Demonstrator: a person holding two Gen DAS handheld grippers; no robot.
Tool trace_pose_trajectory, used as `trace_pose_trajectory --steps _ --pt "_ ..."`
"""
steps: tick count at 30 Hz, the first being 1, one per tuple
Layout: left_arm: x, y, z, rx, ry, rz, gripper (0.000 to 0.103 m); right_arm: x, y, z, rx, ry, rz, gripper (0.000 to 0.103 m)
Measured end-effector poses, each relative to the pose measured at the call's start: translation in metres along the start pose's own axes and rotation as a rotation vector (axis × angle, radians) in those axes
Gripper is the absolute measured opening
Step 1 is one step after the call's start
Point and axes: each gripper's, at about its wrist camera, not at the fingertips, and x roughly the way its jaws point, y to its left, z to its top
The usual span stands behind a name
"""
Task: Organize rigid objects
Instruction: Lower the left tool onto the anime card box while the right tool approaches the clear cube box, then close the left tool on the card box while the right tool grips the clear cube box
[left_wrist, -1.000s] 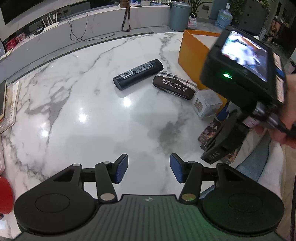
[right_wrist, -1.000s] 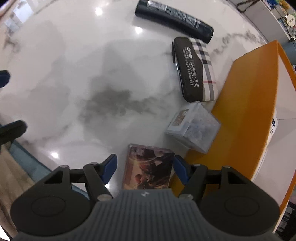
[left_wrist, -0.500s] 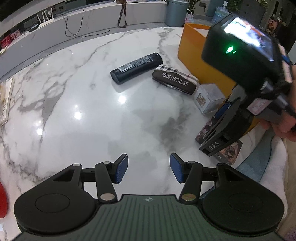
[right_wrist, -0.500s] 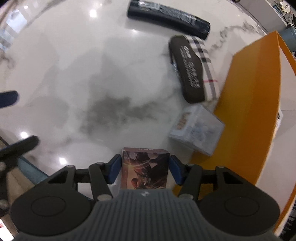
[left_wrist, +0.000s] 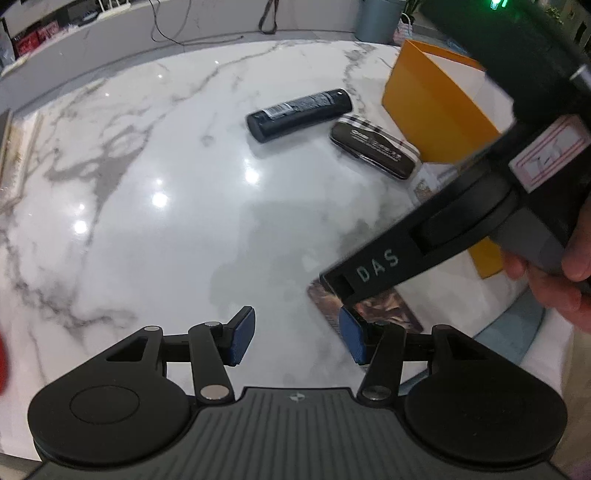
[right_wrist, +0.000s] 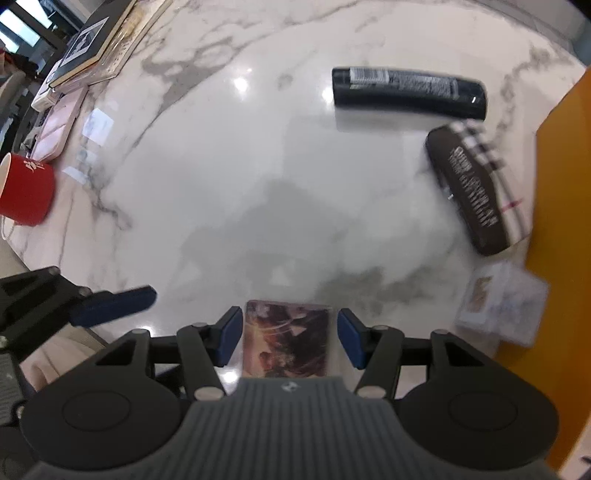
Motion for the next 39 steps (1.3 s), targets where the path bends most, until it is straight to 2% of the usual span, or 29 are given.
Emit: trace_pose_trajectory --steps 3,8,12,15,21,25,30,35,39 --pt "0.008 -0.006 0.006 -0.042 0.025 -0.026 0.062 -0.011 -0.003 -0.002 -0.061 -0.017 -0.075 0.057" --pt "0.030 -0.017 0.018 -0.174 0.104 -0.050 0.065 -0.028 -0.029 -0.005 -0.159 -0.027 -0.173 0.057" --pt "0.049 -0.026 0.022 -0.234 0.150 0.002 0.068 -0.036 -0.042 -0.008 -0.310 -0.023 -0.242 0.057" --pt "0.055 -0.031 0.026 -0.246 0.151 0.025 0.079 -0.033 -0.046 -0.007 -0.444 -0.007 -0.287 0.057" --pt "0.066 -0.044 0.036 -0.207 0.178 0.087 0.080 -0.017 -0.050 -0.009 -0.687 0.085 -0.337 0.057" --pt "0.068 -0.042 0.038 -0.188 0.192 0.069 0.076 -0.003 -0.053 -0.011 -0.783 0.130 -0.334 0.057" --pt "0.064 -0.031 0.036 -0.100 0.215 0.067 0.076 0.002 -0.053 -0.012 -0.796 0.113 -0.329 0.055" --pt "0.058 -0.014 0.033 0.024 0.277 0.074 0.076 -0.004 -0.035 -0.020 -0.770 0.059 -0.236 0.052" --pt "0.054 -0.001 0.028 0.004 0.282 0.080 0.078 -0.006 -0.012 -0.027 -0.784 0.024 -0.152 0.051"
